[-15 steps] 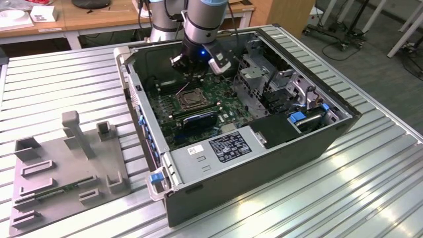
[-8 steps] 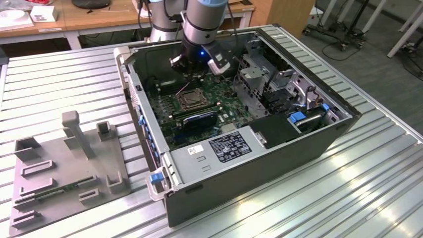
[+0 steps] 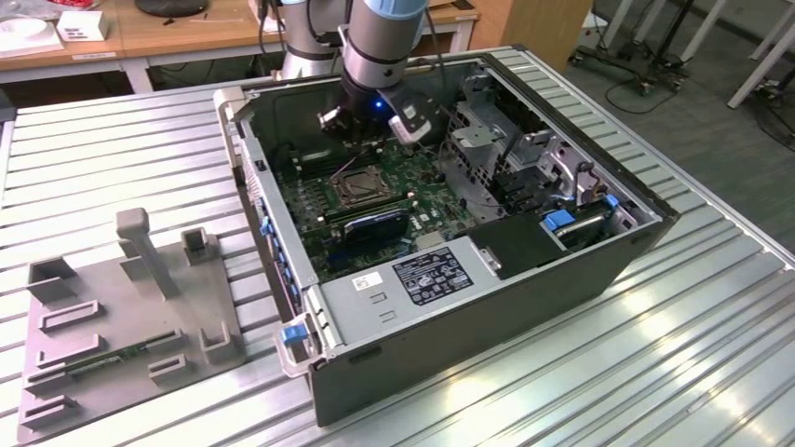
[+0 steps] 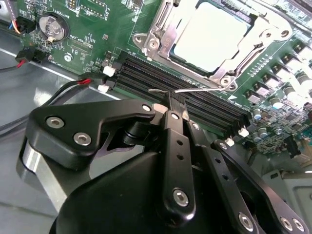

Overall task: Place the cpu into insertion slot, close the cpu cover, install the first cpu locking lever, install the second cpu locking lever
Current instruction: 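Install the first cpu locking lever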

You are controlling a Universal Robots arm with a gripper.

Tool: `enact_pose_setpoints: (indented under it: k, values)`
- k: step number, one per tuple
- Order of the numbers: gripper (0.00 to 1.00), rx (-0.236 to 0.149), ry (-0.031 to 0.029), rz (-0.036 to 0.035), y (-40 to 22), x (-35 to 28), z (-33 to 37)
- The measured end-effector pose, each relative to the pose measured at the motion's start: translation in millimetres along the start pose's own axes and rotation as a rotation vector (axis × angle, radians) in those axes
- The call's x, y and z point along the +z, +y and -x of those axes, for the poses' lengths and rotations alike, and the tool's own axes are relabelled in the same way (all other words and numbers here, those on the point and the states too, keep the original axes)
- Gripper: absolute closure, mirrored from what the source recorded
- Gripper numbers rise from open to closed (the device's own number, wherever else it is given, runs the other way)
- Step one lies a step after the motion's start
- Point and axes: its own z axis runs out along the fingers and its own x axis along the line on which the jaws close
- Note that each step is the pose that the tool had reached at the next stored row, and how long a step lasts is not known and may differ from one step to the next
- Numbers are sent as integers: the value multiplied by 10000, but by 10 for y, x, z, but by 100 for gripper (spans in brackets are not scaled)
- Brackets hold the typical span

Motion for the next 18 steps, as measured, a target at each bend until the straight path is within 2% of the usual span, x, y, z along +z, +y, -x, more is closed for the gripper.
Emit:
enact_pose_setpoints:
  k: [12,18]
  values:
    - [89,-28,-86,43,-32,96,-36]
    - [89,-33,-106,46,-40,111,-45]
